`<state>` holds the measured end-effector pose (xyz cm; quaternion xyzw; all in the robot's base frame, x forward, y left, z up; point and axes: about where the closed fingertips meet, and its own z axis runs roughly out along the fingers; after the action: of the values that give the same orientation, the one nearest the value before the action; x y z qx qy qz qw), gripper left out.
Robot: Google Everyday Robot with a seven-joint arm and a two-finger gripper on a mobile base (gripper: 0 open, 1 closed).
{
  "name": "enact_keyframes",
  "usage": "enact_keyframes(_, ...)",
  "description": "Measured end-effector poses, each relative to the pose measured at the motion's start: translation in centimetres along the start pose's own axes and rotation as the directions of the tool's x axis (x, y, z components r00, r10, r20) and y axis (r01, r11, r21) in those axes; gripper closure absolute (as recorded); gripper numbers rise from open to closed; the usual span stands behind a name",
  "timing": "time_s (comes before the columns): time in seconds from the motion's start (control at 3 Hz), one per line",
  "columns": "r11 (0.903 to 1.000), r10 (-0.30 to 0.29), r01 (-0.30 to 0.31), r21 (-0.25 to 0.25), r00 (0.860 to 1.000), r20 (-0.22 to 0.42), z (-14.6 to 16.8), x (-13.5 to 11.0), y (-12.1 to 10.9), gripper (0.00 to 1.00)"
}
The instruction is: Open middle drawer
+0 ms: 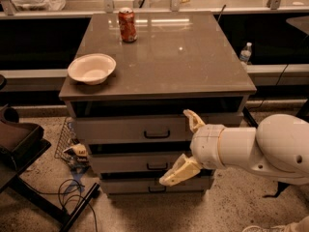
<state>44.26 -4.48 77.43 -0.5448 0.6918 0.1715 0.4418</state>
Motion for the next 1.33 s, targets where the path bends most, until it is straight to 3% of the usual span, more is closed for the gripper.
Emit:
enact_keyframes(0.33, 0.9987, 0.046, -0.045, -0.024, 0.999, 0.015, 2.6, 3.0, 0.9, 0.00)
enact_keyframes(0.67, 0.9969, 0.007, -0.009, -0.078, 1.000, -0.019, 5.4, 6.3, 1.4, 0.00)
enact_keyframes(1.0, 0.9916, -0.074, 0.073, -0.107, 0.997, -0.007, 7.1, 9.7, 4.0, 0.00)
enact_keyframes(1.33, 0.9916, -0.074, 0.072, -0.107, 0.997, -0.007, 7.1, 9.7, 4.1, 0.00)
